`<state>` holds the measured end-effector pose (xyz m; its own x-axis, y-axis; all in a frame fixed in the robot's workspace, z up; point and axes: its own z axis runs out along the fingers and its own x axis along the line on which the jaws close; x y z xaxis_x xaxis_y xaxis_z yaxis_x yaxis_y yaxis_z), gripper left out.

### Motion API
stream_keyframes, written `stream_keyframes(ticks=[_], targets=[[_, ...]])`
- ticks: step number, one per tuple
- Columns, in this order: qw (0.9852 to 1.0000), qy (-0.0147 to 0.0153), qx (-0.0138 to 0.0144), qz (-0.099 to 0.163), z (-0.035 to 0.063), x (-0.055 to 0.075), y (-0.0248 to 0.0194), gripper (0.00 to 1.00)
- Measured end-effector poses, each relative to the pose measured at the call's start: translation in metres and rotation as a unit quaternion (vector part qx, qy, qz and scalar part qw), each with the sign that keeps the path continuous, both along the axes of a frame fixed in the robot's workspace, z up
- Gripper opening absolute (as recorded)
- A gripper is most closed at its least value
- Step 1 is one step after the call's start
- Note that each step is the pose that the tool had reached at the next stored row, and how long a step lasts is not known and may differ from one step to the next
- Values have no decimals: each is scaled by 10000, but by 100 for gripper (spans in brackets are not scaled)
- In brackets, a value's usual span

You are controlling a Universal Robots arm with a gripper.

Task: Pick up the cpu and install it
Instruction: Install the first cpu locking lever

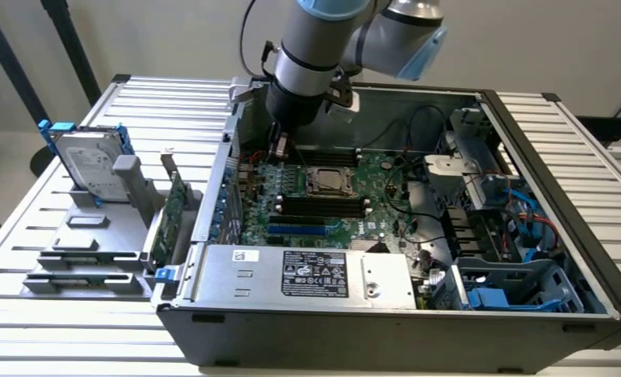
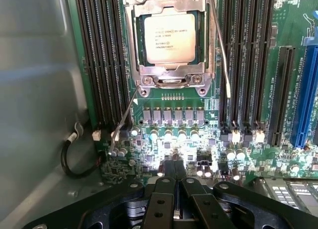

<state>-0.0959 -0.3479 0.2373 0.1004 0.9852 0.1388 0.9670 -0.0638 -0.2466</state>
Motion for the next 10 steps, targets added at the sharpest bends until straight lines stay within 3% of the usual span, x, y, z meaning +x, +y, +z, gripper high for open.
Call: stream_keyframes(ticks=[10], targets=[[9987, -40, 41, -507, 7, -2, 1, 11]])
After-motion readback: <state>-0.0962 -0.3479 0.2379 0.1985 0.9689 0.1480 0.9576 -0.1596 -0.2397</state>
